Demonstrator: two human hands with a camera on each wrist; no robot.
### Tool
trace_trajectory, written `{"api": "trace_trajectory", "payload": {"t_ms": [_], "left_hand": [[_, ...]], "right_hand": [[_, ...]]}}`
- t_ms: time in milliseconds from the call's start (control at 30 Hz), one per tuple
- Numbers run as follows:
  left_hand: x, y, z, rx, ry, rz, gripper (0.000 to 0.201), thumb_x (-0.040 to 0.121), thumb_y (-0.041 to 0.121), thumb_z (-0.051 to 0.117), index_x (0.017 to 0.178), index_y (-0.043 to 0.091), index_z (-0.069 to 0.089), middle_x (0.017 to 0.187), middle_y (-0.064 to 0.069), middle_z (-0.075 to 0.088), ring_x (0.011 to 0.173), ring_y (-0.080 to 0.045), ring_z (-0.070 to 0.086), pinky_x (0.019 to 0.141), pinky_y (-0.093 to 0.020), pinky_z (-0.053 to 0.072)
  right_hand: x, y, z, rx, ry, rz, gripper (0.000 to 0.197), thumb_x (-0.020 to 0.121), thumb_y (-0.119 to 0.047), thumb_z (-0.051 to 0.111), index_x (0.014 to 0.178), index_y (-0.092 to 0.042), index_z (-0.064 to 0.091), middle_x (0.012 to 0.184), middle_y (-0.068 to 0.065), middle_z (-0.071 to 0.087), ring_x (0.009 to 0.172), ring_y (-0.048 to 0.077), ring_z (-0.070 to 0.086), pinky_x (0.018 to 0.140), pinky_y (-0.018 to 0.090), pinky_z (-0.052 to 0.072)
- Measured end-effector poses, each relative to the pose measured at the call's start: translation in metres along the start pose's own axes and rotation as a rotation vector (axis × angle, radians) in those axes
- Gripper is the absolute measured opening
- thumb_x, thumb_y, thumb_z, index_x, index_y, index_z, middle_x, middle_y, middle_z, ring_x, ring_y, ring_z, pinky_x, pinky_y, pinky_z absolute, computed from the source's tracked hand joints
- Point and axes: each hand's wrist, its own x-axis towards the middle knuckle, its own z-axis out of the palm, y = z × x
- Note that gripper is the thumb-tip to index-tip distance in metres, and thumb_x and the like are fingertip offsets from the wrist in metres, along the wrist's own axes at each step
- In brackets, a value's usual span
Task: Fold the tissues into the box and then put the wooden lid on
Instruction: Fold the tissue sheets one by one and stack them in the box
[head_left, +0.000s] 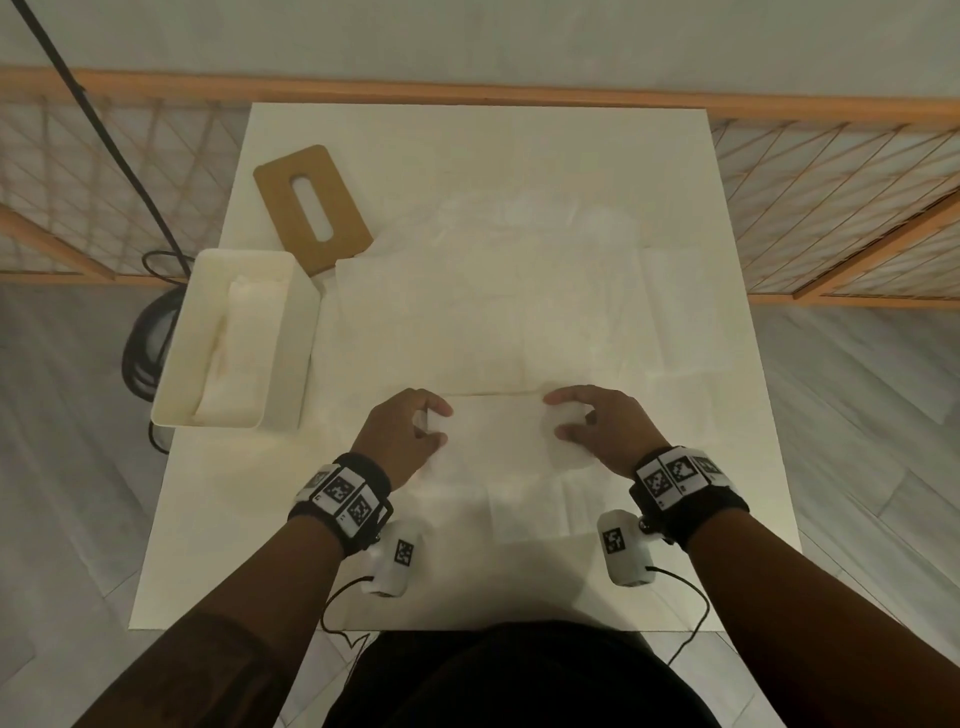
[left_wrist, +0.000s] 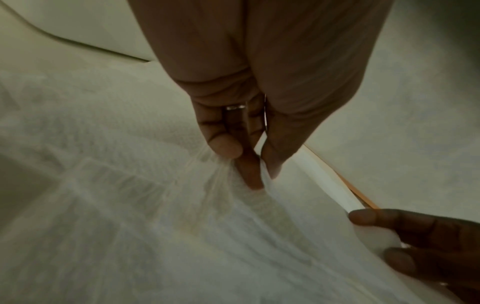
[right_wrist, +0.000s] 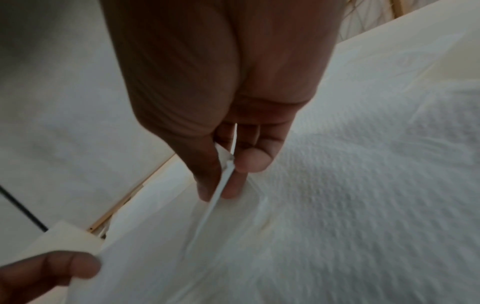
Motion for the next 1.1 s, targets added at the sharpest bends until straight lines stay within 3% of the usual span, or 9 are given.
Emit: {"api": "trace_trajectory", "payload": {"t_ms": [167, 300, 400, 500, 667, 767, 900, 967, 1100], "left_hand": [[0.002, -0.002, 0.005, 0.119, 0.002, 0.042, 0.028, 0.085, 0.012, 0.078, 0.102, 0.029, 0.063, 0.114, 0.011, 0.053, 0.076, -0.012, 0.064, 0.081, -0.030, 0.055], [0.005, 0.001, 0.011, 0.383, 0.026, 0.202, 0.059, 0.077, 0.004, 0.078, 0.126, 0.030, 0.058, 0.133, 0.004, 0.034, 0.103, -0.015, 0.048, 0.086, -0.027, 0.048], [0.010, 0.004, 0.014, 0.596, -0.045, 0.360, 0.073, 0.072, 0.001, 0.070, 0.137, 0.030, 0.055, 0.133, 0.002, 0.041, 0.106, -0.024, 0.050, 0.087, -0.038, 0.050], [0.013, 0.010, 0.014, 0.675, -0.115, 0.321, 0.064, 0.080, 0.013, 0.062, 0.141, 0.032, 0.052, 0.136, 0.004, 0.043, 0.115, -0.024, 0.048, 0.094, -0.037, 0.044], [0.017, 0.025, 0.015, 0.675, -0.093, 0.313, 0.050, 0.091, 0.036, 0.057, 0.140, 0.031, 0.050, 0.136, 0.002, 0.048, 0.120, -0.026, 0.049, 0.099, -0.041, 0.041], [0.022, 0.030, 0.016, 0.714, -0.110, 0.311, 0.057, 0.093, 0.050, 0.056, 0.145, 0.030, 0.042, 0.140, 0.001, 0.047, 0.124, -0.029, 0.046, 0.102, -0.042, 0.040], [0.030, 0.037, 0.020, 0.751, -0.124, 0.316, 0.057, 0.090, 0.056, 0.059, 0.138, 0.028, 0.048, 0.137, 0.002, 0.048, 0.125, -0.029, 0.045, 0.103, -0.043, 0.037], [0.032, 0.038, 0.021, 0.748, -0.120, 0.314, 0.057, 0.089, 0.056, 0.061, 0.136, 0.027, 0.049, 0.134, 0.002, 0.050, 0.124, -0.028, 0.045, 0.104, -0.042, 0.036], [0.034, 0.039, 0.022, 0.767, -0.122, 0.324, 0.055, 0.089, 0.054, 0.062, 0.136, 0.026, 0.050, 0.134, 0.001, 0.052, 0.124, -0.027, 0.046, 0.105, -0.041, 0.036]], "right_hand": [[0.005, 0.003, 0.009, -0.077, 0.031, -0.043, 0.039, 0.085, -0.017, 0.080, 0.118, -0.034, 0.071, 0.121, -0.011, 0.062, 0.082, -0.001, 0.052, 0.076, 0.014, 0.042], [0.014, -0.002, 0.004, -0.171, 0.078, -0.068, 0.029, 0.083, -0.023, 0.083, 0.109, -0.029, 0.072, 0.122, -0.003, 0.052, 0.103, 0.011, 0.055, 0.093, 0.022, 0.044], [0.038, -0.011, -0.012, -0.124, 0.251, -0.028, 0.026, 0.086, -0.031, 0.079, 0.109, -0.021, 0.072, 0.127, 0.005, 0.052, 0.111, 0.019, 0.059, 0.094, 0.026, 0.045], [0.069, -0.023, -0.028, -0.160, 0.358, 0.084, 0.043, 0.089, -0.039, 0.074, 0.124, -0.017, 0.062, 0.136, 0.010, 0.049, 0.118, 0.030, 0.058, 0.097, 0.033, 0.047], [0.101, -0.045, -0.035, -0.330, 0.263, 0.091, 0.069, 0.087, -0.039, 0.077, 0.144, -0.019, 0.045, 0.143, 0.010, 0.044, 0.130, 0.031, 0.048, 0.102, 0.042, 0.047], [0.107, -0.056, -0.028, -0.533, 0.241, -0.058, 0.075, 0.088, -0.035, 0.076, 0.152, -0.027, 0.039, 0.151, 0.006, 0.035, 0.138, 0.032, 0.035, 0.106, 0.047, 0.044], [0.116, -0.074, -0.015, -0.642, 0.040, -0.251, 0.076, 0.094, -0.032, 0.067, 0.159, -0.027, 0.027, 0.160, 0.000, 0.032, 0.148, 0.028, 0.024, 0.115, 0.051, 0.031], [0.120, -0.082, -0.011, -0.678, 0.007, -0.253, 0.071, 0.096, -0.038, 0.063, 0.157, -0.026, 0.029, 0.153, 0.001, 0.042, 0.145, 0.026, 0.030, 0.113, 0.048, 0.031], [0.124, -0.090, -0.011, -0.690, 0.066, -0.229, 0.052, 0.094, -0.047, 0.065, 0.141, -0.026, 0.052, 0.135, -0.001, 0.056, 0.131, 0.024, 0.043, 0.107, 0.044, 0.034]]}}
